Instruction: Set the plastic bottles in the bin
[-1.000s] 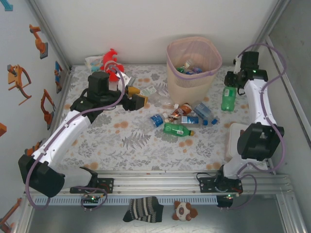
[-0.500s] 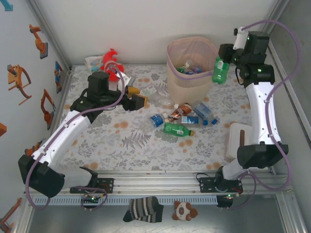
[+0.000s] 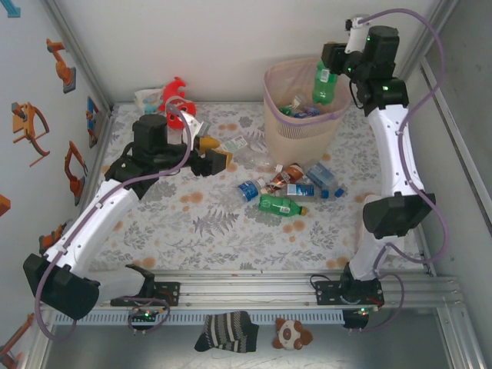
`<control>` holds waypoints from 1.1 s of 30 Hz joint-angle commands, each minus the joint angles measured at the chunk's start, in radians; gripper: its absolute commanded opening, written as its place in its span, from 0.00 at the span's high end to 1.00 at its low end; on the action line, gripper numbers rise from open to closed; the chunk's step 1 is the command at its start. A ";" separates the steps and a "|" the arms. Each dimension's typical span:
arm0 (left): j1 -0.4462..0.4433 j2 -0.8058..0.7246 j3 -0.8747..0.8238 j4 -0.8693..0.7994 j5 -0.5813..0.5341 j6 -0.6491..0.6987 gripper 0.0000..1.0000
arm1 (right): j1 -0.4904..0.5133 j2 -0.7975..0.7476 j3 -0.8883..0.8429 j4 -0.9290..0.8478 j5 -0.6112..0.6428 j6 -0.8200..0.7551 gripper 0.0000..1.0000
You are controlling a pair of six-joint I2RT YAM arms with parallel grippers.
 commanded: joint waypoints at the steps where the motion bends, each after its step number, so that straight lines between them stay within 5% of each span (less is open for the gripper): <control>1: 0.008 -0.032 -0.015 -0.005 -0.005 -0.011 0.26 | 0.029 0.024 0.020 0.050 -0.044 0.027 0.74; 22: 0.008 -0.038 -0.043 0.016 -0.024 -0.022 0.26 | 0.091 0.132 -0.210 0.069 -0.180 0.036 0.75; 33: 0.008 -0.025 -0.040 0.020 -0.017 -0.023 0.26 | 0.090 0.239 -0.141 -0.162 -0.224 -0.091 0.65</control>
